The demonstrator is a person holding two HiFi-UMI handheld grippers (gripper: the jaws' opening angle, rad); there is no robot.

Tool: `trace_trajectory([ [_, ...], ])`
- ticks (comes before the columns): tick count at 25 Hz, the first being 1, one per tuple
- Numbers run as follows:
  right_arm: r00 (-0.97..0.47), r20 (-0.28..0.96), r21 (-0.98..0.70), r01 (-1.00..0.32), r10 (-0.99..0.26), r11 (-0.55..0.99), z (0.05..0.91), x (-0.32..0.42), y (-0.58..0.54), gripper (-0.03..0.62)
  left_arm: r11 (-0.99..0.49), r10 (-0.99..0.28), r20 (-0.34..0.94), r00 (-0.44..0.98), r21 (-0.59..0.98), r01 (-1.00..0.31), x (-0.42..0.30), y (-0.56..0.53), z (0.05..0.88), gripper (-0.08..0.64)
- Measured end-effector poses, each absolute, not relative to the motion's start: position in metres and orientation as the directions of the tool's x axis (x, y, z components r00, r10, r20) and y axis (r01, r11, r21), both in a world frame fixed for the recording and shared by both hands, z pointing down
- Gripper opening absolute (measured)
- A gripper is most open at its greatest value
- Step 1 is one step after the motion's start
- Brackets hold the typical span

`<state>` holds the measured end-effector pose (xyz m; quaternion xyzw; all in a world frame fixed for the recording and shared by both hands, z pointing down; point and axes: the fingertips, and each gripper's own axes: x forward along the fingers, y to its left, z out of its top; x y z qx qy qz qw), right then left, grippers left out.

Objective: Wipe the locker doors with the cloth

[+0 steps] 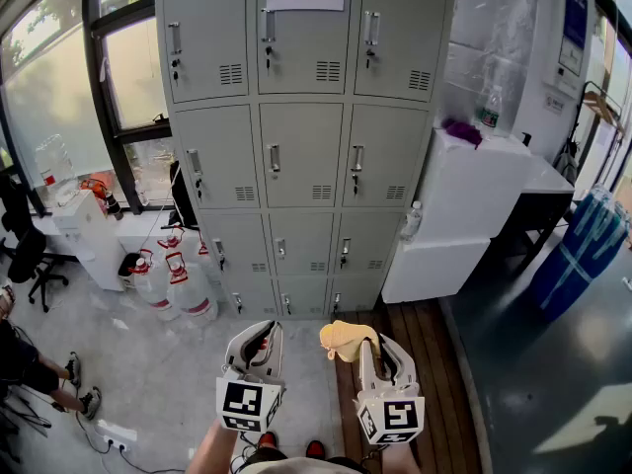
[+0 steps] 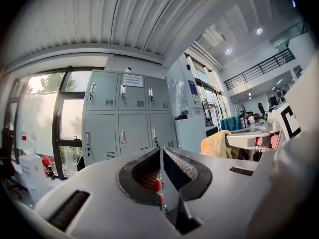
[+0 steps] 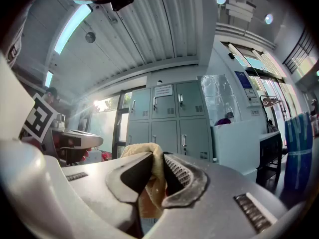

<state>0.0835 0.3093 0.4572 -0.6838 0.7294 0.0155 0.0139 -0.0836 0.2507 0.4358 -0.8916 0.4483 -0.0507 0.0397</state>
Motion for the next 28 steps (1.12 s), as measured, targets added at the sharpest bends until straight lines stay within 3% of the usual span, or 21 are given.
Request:
trace_trajectory([
  [17, -0.143, -0.053, -0.001, -0.99, -0.988, 0.144, 0.454, 0.082, 0.289, 0.072, -0.552, -0.834, 0.064, 0.548, -0.115, -0.826, -0.086, 0.24, 0.44, 0.04],
  [28, -0.199, -0.064, -0.005, -0.98, -0.978, 0.2, 0.46, 0.068, 0.2, 0.072, -0.518, -0.855, 0.071, 0.513, -0.116, -0.848, -0.098, 0.159, 0.445, 0.04],
])
